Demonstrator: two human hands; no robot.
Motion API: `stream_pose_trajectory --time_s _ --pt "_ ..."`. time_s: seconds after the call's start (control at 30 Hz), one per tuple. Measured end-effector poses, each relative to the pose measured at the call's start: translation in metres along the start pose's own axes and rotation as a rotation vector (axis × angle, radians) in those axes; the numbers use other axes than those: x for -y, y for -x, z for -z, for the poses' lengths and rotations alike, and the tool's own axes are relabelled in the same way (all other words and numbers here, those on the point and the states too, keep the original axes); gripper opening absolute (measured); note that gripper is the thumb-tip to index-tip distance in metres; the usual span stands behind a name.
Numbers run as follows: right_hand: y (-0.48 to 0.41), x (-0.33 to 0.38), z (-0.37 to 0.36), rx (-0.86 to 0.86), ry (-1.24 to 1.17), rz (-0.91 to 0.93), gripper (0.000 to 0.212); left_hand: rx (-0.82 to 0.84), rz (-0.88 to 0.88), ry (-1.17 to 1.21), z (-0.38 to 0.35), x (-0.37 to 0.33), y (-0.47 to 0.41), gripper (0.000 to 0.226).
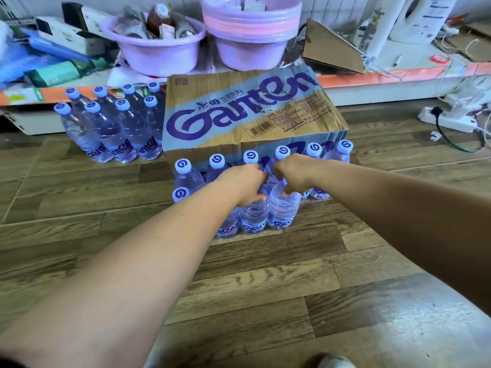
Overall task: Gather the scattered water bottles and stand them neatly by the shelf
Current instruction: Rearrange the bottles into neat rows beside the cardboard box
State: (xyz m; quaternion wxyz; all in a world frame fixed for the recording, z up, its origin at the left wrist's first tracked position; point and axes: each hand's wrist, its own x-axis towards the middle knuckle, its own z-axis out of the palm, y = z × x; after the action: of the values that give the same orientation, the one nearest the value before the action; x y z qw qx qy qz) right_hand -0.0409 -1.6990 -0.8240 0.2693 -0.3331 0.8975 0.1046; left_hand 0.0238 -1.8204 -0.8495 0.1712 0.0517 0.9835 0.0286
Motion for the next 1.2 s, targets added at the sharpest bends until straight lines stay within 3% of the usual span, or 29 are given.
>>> stream_pose_trajectory --time_s 0.13,0.3,0.43,0.6,0.87,1.2 --pt "0.003 0.005 0.006 -0.081 0.138 -0.003 0.044 -0.046 0.022 0.025 0.003 0.004 0.008 0.051" --pt "-0.003 0.024 0.041 -0.46 -0.056 0.053 0.046 -0.277 0.085 0.067 0.016 0.03 0.027 0.054" --pt "-0.026 0.059 0.06 -0.414 -0.072 0.085 0.059 -0.263 0.133 0.052 0.019 0.078 0.041 0.069" --pt "-0.068 0.116 0.077 -0.456 -0.066 0.145 0.071 -0.236 0.277 0.01 0.027 0.147 0.063 0.069" --pt "-0.135 0.192 0.11 -0.511 -0.013 0.25 0.073 -0.248 0.448 0.04 0.03 0.252 0.086 0.071" --pt "-0.221 0.225 0.124 -0.4 -0.006 0.217 0.075 -0.21 0.48 0.045 0.023 0.337 0.035 0.073"
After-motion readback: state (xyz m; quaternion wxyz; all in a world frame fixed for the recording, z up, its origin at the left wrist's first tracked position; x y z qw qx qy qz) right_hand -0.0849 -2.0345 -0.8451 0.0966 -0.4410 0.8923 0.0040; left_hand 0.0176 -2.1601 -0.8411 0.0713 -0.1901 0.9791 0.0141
